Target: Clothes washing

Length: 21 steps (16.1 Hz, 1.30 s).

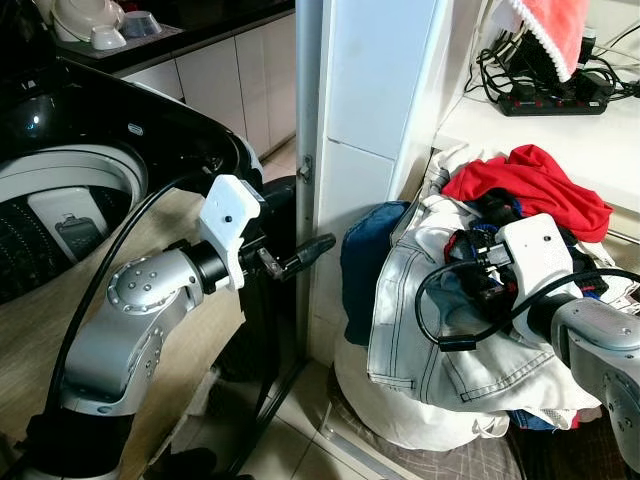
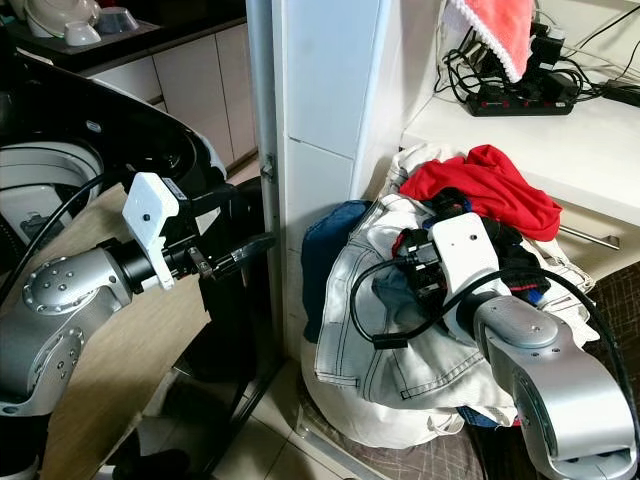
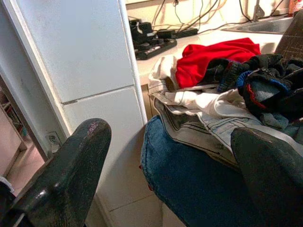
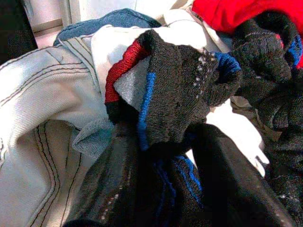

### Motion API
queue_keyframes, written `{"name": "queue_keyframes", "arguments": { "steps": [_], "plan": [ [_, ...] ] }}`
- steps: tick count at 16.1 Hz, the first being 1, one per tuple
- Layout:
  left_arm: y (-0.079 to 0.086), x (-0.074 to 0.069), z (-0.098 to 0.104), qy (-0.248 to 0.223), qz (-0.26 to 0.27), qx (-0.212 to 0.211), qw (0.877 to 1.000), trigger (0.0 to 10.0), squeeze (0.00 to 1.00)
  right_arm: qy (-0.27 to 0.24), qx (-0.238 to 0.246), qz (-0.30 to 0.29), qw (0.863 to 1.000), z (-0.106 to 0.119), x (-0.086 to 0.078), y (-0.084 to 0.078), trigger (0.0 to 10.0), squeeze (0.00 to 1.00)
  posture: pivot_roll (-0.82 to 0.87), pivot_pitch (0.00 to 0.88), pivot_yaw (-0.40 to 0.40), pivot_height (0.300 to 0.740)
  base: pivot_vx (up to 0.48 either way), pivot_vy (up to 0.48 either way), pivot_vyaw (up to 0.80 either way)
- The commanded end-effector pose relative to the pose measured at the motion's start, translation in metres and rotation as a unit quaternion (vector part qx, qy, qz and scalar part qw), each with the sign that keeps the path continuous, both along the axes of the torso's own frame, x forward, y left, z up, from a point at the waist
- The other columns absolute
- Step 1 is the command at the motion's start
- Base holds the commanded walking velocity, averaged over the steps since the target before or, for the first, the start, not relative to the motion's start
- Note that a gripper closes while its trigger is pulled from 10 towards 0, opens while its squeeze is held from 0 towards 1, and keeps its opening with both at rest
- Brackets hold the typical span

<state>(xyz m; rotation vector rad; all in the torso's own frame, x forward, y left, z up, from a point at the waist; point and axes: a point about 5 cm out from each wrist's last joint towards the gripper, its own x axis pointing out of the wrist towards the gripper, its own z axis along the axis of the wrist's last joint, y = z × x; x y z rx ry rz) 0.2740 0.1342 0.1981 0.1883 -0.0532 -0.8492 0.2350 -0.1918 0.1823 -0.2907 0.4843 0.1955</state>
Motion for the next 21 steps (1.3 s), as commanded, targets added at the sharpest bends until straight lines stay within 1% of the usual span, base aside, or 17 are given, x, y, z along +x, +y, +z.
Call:
{"name": "queue_keyframes", "arguments": {
  "steps": [1,5,7,8,9,10,11,12,13,14,15,16,17,18,19,20,21],
  "plan": [
    [-0.002,-0.003,0.0,0.0,-0.006,0.0,1.0,10.0,0.0,0.002,0.005,-0.003,1.0,-0.001,0.0,-0.001,0.0,0.0,-0.11,0.004,-0.021,0.74,0.0,0.0,0.0],
    [-0.004,-0.002,0.002,-0.003,-0.011,-0.001,1.0,10.0,0.0,-0.012,0.012,-0.008,1.0,0.004,0.002,-0.004,0.0,0.0,-0.11,0.002,-0.021,0.74,0.0,0.0,0.0],
    [-0.002,0.0,0.003,-0.006,-0.002,-0.003,1.0,10.0,0.0,-0.025,0.022,-0.014,0.999,0.01,0.005,-0.007,0.0,0.0,-0.1,0.0,-0.023,0.74,0.0,0.0,0.0],
    [0.0,0.0,0.004,-0.007,0.007,-0.008,1.0,10.0,0.0,-0.039,0.033,-0.017,0.999,0.017,0.007,-0.01,0.0,0.0,-0.1,0.001,-0.025,0.74,0.0,0.0,0.0],
    [0.001,0.001,0.005,-0.007,0.017,-0.013,1.0,10.0,0.0,-0.063,0.054,-0.014,0.996,0.028,0.011,-0.011,0.0,0.0,-0.1,0.001,-0.026,0.74,0.0,0.0,0.0],
    [0.002,0.003,0.008,-0.01,0.027,-0.025,0.999,10.0,0.0,-0.093,0.093,-0.001,0.991,0.044,0.015,-0.01,0.0,0.0,-0.1,0.0,-0.029,0.74,0.0,0.0,0.0],
    [0.002,0.005,0.012,-0.02,0.034,-0.03,0.999,10.0,0.0,-0.114,0.118,0.011,0.986,0.055,0.017,-0.009,0.0,0.0,-0.1,0.0,-0.031,0.74,0.0,0.0,0.0],
    [-0.001,0.008,0.018,-0.039,0.038,-0.028,0.998,10.0,0.0,-0.136,0.152,0.02,0.979,0.065,0.02,-0.009,0.0,0.0,-0.09,0.0,-0.033,0.74,0.0,0.0,0.0],
    [-0.004,0.011,0.025,-0.045,0.04,-0.044,0.997,10.0,0.0,-0.155,0.2,0.028,0.967,0.074,0.023,-0.008,0.0,0.0,-0.09,0.0,-0.033,0.74,0.0,0.0,0.0],
    [-0.009,0.012,0.03,-0.045,0.032,-0.059,0.997,10.0,0.2,-0.169,0.232,0.036,0.957,0.081,0.026,-0.006,0.0,0.0,-0.09,0.0,-0.033,0.74,0.0,0.0,0.0],
    [-0.029,0.015,0.044,-0.035,0.01,-0.103,0.994,10.0,1.0,-0.206,0.339,0.068,0.915,0.102,0.039,0.002,0.0,0.0,-0.09,0.0,-0.038,0.74,0.0,0.0,0.0],
    [-0.035,0.015,0.047,-0.033,0.006,-0.111,0.993,10.0,1.0,-0.211,0.364,0.078,0.904,0.106,0.042,0.005,0.0,0.0,-0.09,0.0,-0.04,0.74,0.0,0.0,0.0],
    [-0.05,0.02,0.056,-0.021,0.016,-0.148,0.989,10.0,1.0,-0.224,0.438,0.107,0.864,0.117,0.05,0.014,0.0,0.0,-0.09,0.0,-0.046,0.74,0.0,0.0,0.0],
    [-0.052,0.021,0.057,-0.019,0.019,-0.153,0.988,10.0,1.0,-0.225,0.452,0.112,0.856,0.119,0.051,0.016,0.0,0.0,-0.09,0.0,-0.05,0.74,0.0,0.0,0.0],
    [-0.062,0.021,0.064,-0.003,0.012,-0.197,0.98,10.0,1.0,-0.22,0.509,0.114,0.825,0.124,0.056,0.023,0.0,0.0,-0.09,0.0,-0.058,0.74,0.0,0.0,0.0],
    [-0.067,0.02,0.066,0.009,0.0,-0.21,0.978,10.0,1.0,-0.219,0.518,0.121,0.818,0.126,0.057,0.027,0.0,0.0,-0.09,0.0,-0.059,0.74,0.0,0.0,0.0],
    [-0.068,0.022,0.068,0.007,0.011,-0.217,0.976,10.0,1.0,-0.213,0.528,0.127,0.812,0.127,0.058,0.032,0.0,0.0,-0.09,0.0,-0.066,0.74,0.0,0.0,0.0]
  ]
}}
